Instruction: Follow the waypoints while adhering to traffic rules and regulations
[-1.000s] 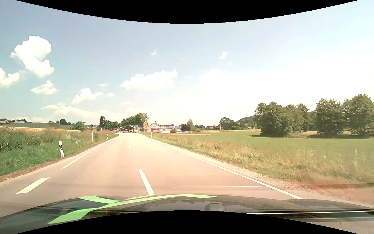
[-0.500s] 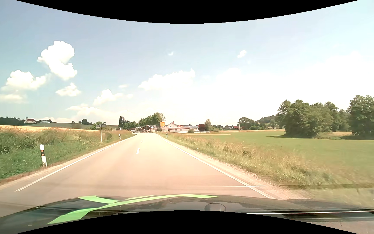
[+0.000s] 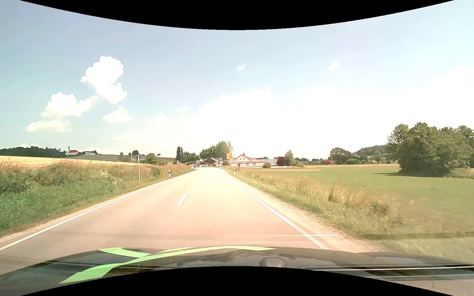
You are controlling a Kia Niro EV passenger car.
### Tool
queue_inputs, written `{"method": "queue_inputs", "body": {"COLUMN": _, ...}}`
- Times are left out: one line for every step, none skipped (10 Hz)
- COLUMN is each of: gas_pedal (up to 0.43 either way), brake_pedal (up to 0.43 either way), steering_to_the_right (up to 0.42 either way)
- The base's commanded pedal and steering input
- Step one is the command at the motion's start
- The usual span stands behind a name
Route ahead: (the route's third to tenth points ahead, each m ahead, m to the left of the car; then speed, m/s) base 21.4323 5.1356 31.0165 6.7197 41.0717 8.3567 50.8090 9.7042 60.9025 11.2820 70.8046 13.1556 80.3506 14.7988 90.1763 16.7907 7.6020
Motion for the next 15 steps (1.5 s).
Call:
{"method": "queue_inputs", "body": {"gas_pedal": 0.358, "brake_pedal": 0.000, "steering_to_the_right": -0.120}}
{"method": "queue_inputs", "body": {"gas_pedal": 0.358, "brake_pedal": 0.000, "steering_to_the_right": -0.112}}
{"method": "queue_inputs", "body": {"gas_pedal": 0.358, "brake_pedal": 0.000, "steering_to_the_right": -0.104}}
{"method": "queue_inputs", "body": {"gas_pedal": 0.358, "brake_pedal": 0.000, "steering_to_the_right": -0.096}}
{"method": "queue_inputs", "body": {"gas_pedal": 0.358, "brake_pedal": 0.000, "steering_to_the_right": -0.085}}
{"method": "queue_inputs", "body": {"gas_pedal": 0.358, "brake_pedal": 0.000, "steering_to_the_right": -0.075}}
{"method": "queue_inputs", "body": {"gas_pedal": 0.358, "brake_pedal": 0.000, "steering_to_the_right": -0.068}}
{"method": "queue_inputs", "body": {"gas_pedal": 0.358, "brake_pedal": 0.000, "steering_to_the_right": -0.059}}
{"method": "queue_inputs", "body": {"gas_pedal": 0.358, "brake_pedal": 0.000, "steering_to_the_right": -0.050}}
{"method": "queue_inputs", "body": {"gas_pedal": 0.358, "brake_pedal": 0.000, "steering_to_the_right": -0.044}}
{"method": "queue_inputs", "body": {"gas_pedal": 0.358, "brake_pedal": 0.000, "steering_to_the_right": -0.038}}
{"method": "queue_inputs", "body": {"gas_pedal": 0.358, "brake_pedal": 0.000, "steering_to_the_right": -0.029}}
{"method": "queue_inputs", "body": {"gas_pedal": 0.358, "brake_pedal": 0.000, "steering_to_the_right": -0.018}}
{"method": "queue_inputs", "body": {"gas_pedal": 0.358, "brake_pedal": 0.000, "steering_to_the_right": -0.004}}
{"method": "queue_inputs", "body": {"gas_pedal": 0.358, "brake_pedal": 0.000, "steering_to_the_right": 0.009}}
